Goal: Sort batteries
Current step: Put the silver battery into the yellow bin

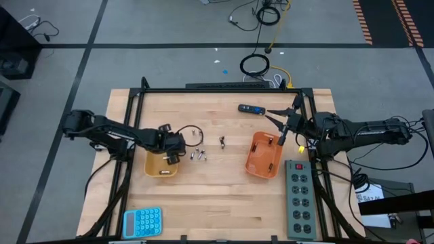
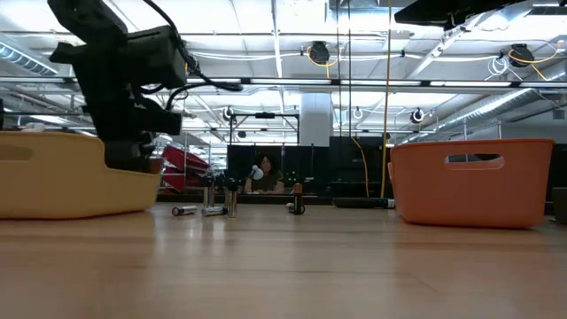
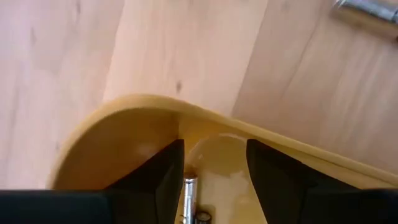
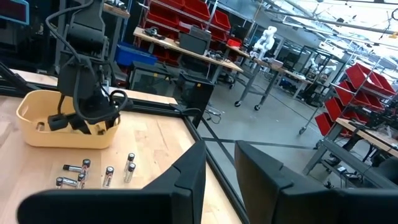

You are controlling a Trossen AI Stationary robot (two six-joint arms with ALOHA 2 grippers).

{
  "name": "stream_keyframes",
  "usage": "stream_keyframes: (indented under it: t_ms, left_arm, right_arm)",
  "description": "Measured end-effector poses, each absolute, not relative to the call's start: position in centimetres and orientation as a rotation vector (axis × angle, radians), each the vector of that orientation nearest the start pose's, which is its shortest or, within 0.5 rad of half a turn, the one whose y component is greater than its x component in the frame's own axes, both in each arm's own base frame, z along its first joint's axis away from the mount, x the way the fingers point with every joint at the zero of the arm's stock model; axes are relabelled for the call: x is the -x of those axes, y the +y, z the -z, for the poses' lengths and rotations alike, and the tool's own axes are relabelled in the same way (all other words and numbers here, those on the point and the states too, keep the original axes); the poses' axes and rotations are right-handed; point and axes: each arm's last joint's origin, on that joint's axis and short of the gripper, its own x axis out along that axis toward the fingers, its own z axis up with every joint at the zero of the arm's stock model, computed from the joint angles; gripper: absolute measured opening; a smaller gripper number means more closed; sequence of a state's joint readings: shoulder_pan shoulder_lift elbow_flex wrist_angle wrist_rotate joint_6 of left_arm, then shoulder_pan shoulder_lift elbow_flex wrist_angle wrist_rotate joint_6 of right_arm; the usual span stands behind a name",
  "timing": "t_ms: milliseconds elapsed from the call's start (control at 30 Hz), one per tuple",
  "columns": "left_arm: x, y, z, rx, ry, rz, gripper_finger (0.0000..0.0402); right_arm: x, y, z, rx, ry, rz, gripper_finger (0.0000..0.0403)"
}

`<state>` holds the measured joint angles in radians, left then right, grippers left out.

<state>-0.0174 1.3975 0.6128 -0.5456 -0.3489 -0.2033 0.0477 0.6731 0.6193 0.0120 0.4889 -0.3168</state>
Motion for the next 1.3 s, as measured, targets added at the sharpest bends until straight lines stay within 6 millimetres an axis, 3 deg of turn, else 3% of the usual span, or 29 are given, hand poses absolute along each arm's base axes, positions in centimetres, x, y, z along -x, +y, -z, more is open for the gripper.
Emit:
stream_keyframes:
  t_ms: [100, 300, 500, 700, 867, 1133, 1300]
  left_arm:
    - [-21.7, 0.7, -14.1, -0.125, 1.248, -0.395, 0.0185]
    - [-21.7, 0.9, -15.6, 0.004, 1.288, -0.558, 0.0185]
    - [-23.2, 0.2, -19.7, 0.114, 1.306, -0.538, 0.0185]
    - [-25.3, -0.2, -23.2, 0.084, 1.180, -0.467, 0.0185]
    - [-26.0, 1.8, -22.9, 0.020, 1.113, -0.436, 0.0185]
    - [-26.0, 4.9, -21.9, 0.109, 1.069, -0.392, 0.0186]
    - [-26.0, 5.3, -21.2, 0.126, 1.048, -0.359, 0.0226]
  right_arm:
    - [-15.5, -0.6, -31.1, 0.323, 0.111, 0.431, 0.0077]
    - [-15.5, -0.6, -31.0, 0.322, 0.118, 0.430, 0.0077]
    - [-15.5, -0.6, -31.0, 0.310, 0.116, 0.430, 0.0077]
    - [-15.5, -0.6, -31.1, 0.302, 0.105, 0.430, 0.0077]
    - [-15.6, -0.5, -31.1, 0.277, 0.088, 0.380, 0.0077]
    - [-15.6, -0.5, -30.7, 0.268, 0.131, 0.372, 0.0077]
    - [-15.6, -0.4, -30.7, 0.267, 0.129, 0.355, 0.0077]
